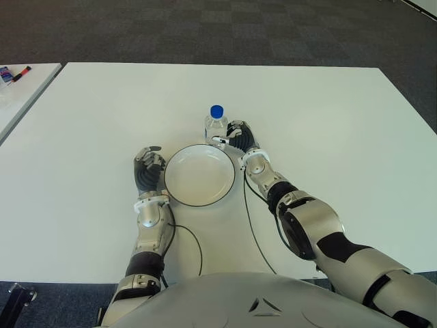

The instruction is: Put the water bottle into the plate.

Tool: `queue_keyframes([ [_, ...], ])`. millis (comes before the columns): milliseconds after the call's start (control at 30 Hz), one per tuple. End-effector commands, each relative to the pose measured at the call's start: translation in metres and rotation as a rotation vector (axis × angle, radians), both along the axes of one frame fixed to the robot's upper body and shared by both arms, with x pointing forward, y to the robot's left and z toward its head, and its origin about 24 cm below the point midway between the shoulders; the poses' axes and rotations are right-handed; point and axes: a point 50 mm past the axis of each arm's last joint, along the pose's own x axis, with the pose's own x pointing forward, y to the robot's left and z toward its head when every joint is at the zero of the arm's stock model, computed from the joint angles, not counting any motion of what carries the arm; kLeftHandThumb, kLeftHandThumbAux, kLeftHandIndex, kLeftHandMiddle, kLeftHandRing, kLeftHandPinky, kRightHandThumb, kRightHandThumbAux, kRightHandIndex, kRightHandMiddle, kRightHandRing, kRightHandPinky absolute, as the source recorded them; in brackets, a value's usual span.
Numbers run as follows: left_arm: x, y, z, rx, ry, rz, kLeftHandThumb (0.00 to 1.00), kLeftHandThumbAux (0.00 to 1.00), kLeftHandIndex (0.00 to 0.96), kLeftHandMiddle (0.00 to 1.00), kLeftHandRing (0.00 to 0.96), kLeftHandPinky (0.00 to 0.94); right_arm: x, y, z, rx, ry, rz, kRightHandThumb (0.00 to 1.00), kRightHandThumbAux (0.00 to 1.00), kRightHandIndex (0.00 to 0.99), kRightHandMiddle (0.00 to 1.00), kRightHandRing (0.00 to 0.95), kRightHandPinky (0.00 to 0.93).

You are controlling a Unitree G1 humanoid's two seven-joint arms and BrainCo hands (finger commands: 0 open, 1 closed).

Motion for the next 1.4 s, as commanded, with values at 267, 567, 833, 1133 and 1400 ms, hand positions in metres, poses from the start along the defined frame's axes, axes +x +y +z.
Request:
queue_keyframes([
  [267,-0.0071,0.0027,-0.011,-0.016,0.066,0.0,0.692,0.716,0.436,0.708,0.684,0.669,-0.0069,-0.0027,-0.0125,-0.007,0.068,-0.006,0.85,0.674,0.407,0.564,0.746,0.684],
  [567,-0.0068,0.0015,-0.0089,-0.001,0.04,0.012,0.693,0.716,0.436,0.716,0.692,0.684,-0.0092,0.0007,-0.0139,0.02,0.082,0.036,0.839,0.684,0.39,0.496,0.484,0.367],
  [833,-0.007,0.002,-0.01,-0.009,0.055,0.006,0.694,0.716,0.436,0.711,0.689,0.675,-0.0086,0.0029,-0.0124,0.025,0.088,0.074,0.691,0.634,0.246,0.276,0.265,0.261],
  [1133,-0.0058,0.0023,-0.0104,-0.006,0.065,0.012,0.693,0.716,0.436,0.71,0.686,0.675,-0.008,0.0028,-0.0136,0.019,0.115,0.079,0.584,0.571,0.102,0.135,0.159,0.231],
  [1400,-0.0057,0.0022,-0.0101,-0.017,0.055,0.006,0.692,0.716,0.436,0.708,0.683,0.675,-0.0078,0.0032,-0.0137,0.016,0.123,0.08,0.572,0.549,0.088,0.107,0.14,0.231],
])
